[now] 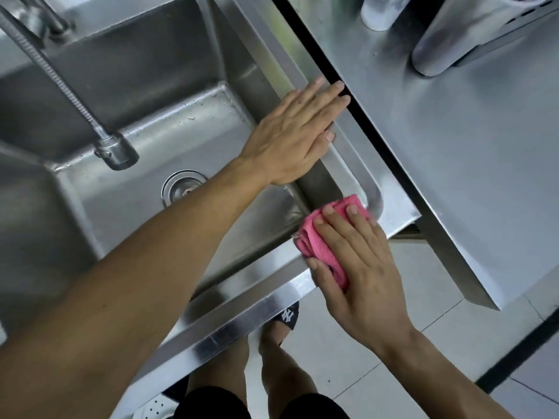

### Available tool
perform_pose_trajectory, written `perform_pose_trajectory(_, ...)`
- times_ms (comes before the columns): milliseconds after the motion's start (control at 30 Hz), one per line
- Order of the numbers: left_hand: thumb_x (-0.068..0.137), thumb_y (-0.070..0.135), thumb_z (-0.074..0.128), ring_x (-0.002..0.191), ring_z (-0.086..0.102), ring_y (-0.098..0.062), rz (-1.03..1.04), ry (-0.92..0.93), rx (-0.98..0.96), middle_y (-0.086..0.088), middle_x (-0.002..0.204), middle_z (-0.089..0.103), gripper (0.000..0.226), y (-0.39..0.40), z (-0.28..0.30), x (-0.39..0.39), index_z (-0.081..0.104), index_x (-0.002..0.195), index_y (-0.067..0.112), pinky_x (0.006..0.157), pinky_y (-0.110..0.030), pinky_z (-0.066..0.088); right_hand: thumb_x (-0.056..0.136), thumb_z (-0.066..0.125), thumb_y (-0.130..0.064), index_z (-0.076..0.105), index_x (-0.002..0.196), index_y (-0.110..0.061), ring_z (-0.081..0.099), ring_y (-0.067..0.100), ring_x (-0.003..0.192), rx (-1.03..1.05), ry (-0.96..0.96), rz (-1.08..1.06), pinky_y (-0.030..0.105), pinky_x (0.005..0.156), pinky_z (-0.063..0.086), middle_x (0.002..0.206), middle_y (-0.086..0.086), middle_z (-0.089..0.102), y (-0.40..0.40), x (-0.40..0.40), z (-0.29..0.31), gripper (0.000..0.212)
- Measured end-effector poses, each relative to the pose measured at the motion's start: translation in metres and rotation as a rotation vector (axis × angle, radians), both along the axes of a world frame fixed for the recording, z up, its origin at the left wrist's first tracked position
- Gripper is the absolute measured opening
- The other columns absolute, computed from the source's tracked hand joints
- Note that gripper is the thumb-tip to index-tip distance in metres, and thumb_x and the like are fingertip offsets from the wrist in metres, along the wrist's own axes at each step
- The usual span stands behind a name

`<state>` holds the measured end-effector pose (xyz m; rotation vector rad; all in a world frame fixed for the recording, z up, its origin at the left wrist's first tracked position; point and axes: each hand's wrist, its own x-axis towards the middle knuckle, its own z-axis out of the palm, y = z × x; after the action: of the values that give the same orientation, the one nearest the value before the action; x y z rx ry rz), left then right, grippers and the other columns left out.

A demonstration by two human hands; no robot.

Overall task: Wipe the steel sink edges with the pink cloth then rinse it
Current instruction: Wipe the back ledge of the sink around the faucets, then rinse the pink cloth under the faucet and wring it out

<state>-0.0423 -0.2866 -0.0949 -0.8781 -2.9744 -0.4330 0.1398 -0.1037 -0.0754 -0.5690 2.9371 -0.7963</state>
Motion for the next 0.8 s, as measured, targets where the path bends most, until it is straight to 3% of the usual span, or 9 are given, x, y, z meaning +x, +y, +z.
perform_pose_trajectory(100, 0.111, 0.036, 0.023, 0.160, 0.007, -0.022, -0.014, -0.043, 0.022, -0.004, 0.172, 0.014, 0.057, -0.013, 0.002, 0.011, 0.018, 0.164, 0.014, 0.130, -0.037, 0.003, 0.098, 0.058, -0.034, 0.067, 0.134, -0.014, 0.045, 0.017, 0.145, -0.096, 0.057, 0.049, 0.045, 0.121, 0.034, 0.142, 0.001, 0.064, -0.020, 0.010, -0.002, 0.042)
perform_pose_trajectory(200, 0.109, 0.032, 0.029, 0.158, 0.019, -0.025, 0.063, -0.147, 0.154, -0.007, 0.168, 0.027, 0.055, -0.046, -0.003, 0.039, 0.031, 0.160, 0.011, 0.128, -0.042, 0.019, 0.102, 0.054, -0.038, 0.072, 0.121, -0.021, 0.064, 0.015, 0.114, -0.174, -0.010, 0.025, 0.040, 0.097, 0.051, 0.116, -0.007, 0.073, -0.031, -0.021, 0.018, 0.031)
perform_pose_trajectory(300, 0.108, 0.030, 0.036, 0.151, 0.036, -0.025, 0.235, -0.174, 0.212, -0.006, 0.160, 0.044, 0.049, -0.094, -0.011, 0.080, 0.047, 0.153, 0.013, 0.124, -0.037, 0.029, 0.104, 0.055, -0.044, 0.067, 0.116, -0.038, 0.069, 0.002, 0.088, -0.321, -0.288, 0.041, 0.023, 0.077, 0.056, 0.095, -0.020, 0.073, -0.054, -0.059, 0.049, 0.018)
perform_pose_trajectory(400, 0.104, 0.027, 0.043, 0.129, 0.059, -0.020, 0.396, -0.123, 0.231, 0.001, 0.140, 0.065, 0.041, -0.139, -0.007, 0.116, 0.065, 0.136, 0.016, 0.107, -0.032, 0.047, 0.099, 0.060, -0.042, 0.071, 0.111, -0.037, 0.071, -0.001, 0.090, -0.470, -0.574, 0.034, 0.006, 0.077, 0.049, 0.096, -0.019, 0.076, -0.091, -0.088, 0.069, 0.017)
perform_pose_trajectory(467, 0.101, 0.027, 0.045, 0.111, 0.068, -0.018, 0.492, -0.111, 0.233, 0.005, 0.127, 0.072, 0.037, -0.164, 0.002, 0.131, 0.071, 0.126, 0.020, 0.088, -0.038, 0.058, 0.098, 0.065, -0.031, 0.075, 0.113, -0.023, 0.076, 0.009, 0.095, -0.611, -0.806, 0.028, 0.013, 0.082, 0.055, 0.098, -0.008, 0.080, -0.118, -0.106, 0.071, 0.020)
perform_pose_trajectory(533, 0.100, 0.030, 0.047, 0.104, 0.070, -0.018, 0.604, -0.110, 0.248, 0.008, 0.121, 0.074, 0.034, -0.188, 0.012, 0.140, 0.073, 0.121, 0.024, 0.083, -0.039, 0.059, 0.091, 0.076, -0.026, 0.075, 0.117, -0.016, 0.075, 0.029, 0.106, -0.711, -1.040, -0.015, 0.033, 0.094, 0.060, 0.106, 0.008, 0.080, -0.141, -0.119, 0.066, 0.028)
perform_pose_trajectory(633, 0.096, 0.043, 0.047, 0.108, 0.070, -0.012, 0.801, -0.223, 0.366, 0.014, 0.121, 0.073, 0.035, -0.220, 0.020, 0.143, 0.072, 0.119, 0.035, 0.091, -0.040, 0.057, 0.065, 0.083, -0.007, 0.066, 0.121, -0.008, 0.075, 0.029, 0.097, -0.789, -1.286, -0.142, 0.036, 0.086, 0.063, 0.107, 0.013, 0.076, -0.172, -0.132, 0.055, 0.059)
perform_pose_trajectory(733, 0.091, 0.057, 0.055, 0.113, 0.067, -0.004, 0.897, -0.555, 0.809, 0.018, 0.121, 0.072, 0.036, -0.234, 0.030, 0.140, 0.068, 0.121, 0.043, 0.104, -0.039, 0.052, 0.061, 0.073, -0.003, 0.064, 0.111, -0.009, 0.071, 0.026, 0.086, -0.768, -1.384, -0.179, 0.034, 0.073, 0.062, 0.097, 0.015, 0.072, -0.197, -0.142, 0.049, 0.051)
perform_pose_trajectory(800, 0.091, 0.061, 0.057, 0.117, 0.065, -0.003, 0.831, -0.567, 0.877, 0.018, 0.128, 0.069, 0.048, -0.234, 0.038, 0.139, 0.062, 0.133, 0.039, 0.105, -0.036, 0.051, 0.071, 0.072, 0.001, 0.066, 0.111, -0.008, 0.070, 0.028, 0.087, -0.747, -1.396, -0.103, 0.034, 0.074, 0.061, 0.097, 0.017, 0.071, -0.213, -0.149, 0.046, 0.041)
